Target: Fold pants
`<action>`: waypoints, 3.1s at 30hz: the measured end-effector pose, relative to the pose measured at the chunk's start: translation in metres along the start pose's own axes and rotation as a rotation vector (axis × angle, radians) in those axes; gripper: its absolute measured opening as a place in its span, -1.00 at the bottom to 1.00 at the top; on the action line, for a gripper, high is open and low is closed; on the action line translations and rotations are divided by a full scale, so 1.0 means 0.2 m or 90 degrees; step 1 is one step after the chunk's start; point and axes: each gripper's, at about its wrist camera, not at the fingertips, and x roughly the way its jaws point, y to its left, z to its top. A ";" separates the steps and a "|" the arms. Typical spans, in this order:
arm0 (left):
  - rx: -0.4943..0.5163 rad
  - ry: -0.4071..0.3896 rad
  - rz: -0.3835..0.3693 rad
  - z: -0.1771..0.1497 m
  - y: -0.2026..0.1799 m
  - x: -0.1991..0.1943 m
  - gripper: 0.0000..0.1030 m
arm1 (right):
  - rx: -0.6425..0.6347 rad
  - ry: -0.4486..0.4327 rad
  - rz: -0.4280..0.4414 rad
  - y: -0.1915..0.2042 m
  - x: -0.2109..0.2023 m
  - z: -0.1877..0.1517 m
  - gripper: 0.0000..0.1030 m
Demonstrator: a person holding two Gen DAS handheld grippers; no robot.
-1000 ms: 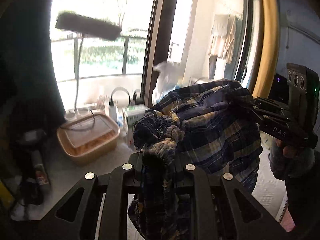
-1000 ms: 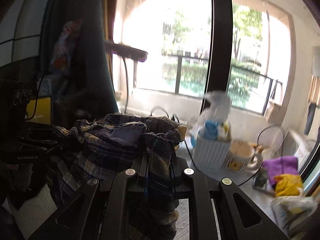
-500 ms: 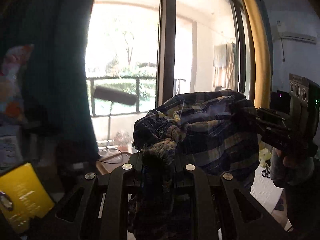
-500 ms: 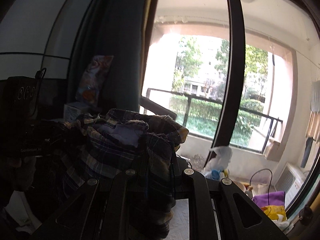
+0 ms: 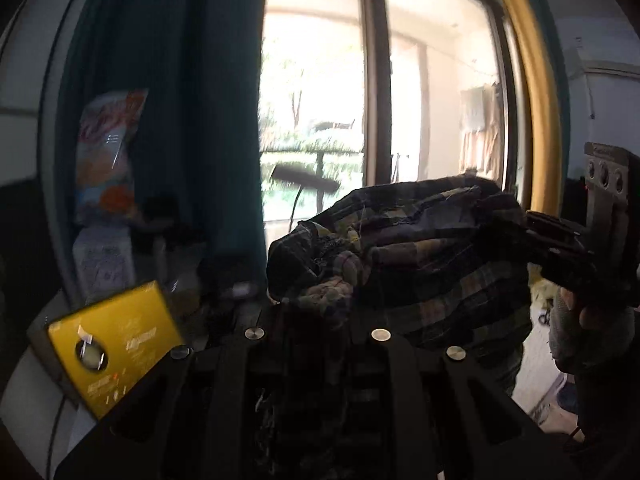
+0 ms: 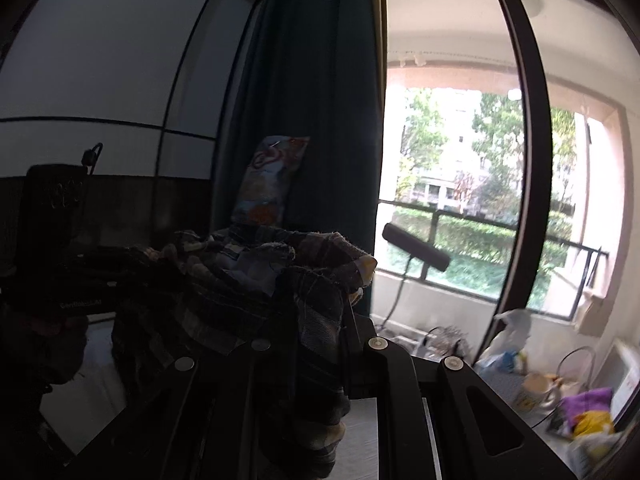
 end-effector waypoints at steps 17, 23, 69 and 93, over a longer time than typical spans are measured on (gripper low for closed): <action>-0.100 0.274 0.042 -0.54 0.54 0.90 -0.67 | 0.167 0.259 0.035 -0.17 1.15 -0.75 -0.71; -0.088 0.310 0.053 -0.62 0.53 1.02 -0.54 | 0.206 0.338 0.030 -0.26 1.35 -0.92 -0.71; -0.138 0.194 0.103 -0.57 0.24 0.41 0.76 | 0.146 0.332 -0.100 -0.23 0.70 -0.86 0.42; -0.076 0.061 0.036 -0.43 -0.34 0.13 0.98 | 0.136 0.213 -0.240 -0.21 -0.10 -0.66 0.65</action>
